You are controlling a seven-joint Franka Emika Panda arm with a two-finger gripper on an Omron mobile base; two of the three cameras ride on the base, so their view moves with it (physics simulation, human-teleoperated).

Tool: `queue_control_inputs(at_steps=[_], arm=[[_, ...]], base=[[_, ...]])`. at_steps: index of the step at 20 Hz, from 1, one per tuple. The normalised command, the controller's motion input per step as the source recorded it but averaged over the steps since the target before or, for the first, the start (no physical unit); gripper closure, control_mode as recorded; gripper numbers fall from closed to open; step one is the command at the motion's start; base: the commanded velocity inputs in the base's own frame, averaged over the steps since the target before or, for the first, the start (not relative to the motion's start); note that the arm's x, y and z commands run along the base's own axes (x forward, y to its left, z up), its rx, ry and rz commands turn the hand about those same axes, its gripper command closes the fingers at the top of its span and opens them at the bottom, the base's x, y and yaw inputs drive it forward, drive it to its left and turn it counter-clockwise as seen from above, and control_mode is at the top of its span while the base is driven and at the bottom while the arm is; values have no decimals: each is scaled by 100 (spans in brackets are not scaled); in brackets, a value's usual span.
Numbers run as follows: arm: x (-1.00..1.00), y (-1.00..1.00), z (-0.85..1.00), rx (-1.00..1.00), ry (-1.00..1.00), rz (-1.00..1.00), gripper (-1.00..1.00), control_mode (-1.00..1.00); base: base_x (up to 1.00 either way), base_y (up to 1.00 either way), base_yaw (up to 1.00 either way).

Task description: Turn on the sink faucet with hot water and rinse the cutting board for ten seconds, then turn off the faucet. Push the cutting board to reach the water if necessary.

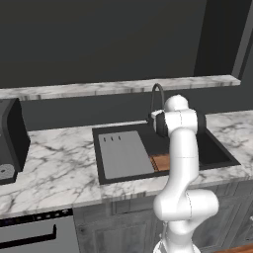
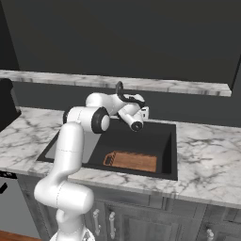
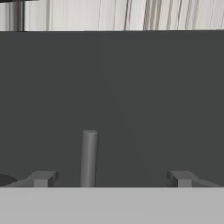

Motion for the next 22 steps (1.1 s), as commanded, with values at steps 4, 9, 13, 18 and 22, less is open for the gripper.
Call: queue_control_inputs(at_steps=[4,9,13,18,22], arm=[[0,0,0,0,0,0,-100,-100],[2,0,0,0,0,0,-100,-100],[0,0,0,0,0,0,-100,-100],[0,0,0,0,0,0,-100,-100],[0,0,0,0,0,0,-100,-100]], base=[[0,0,0],[0,0,0],[0,0,0],[0,0,0],[0,0,0]])
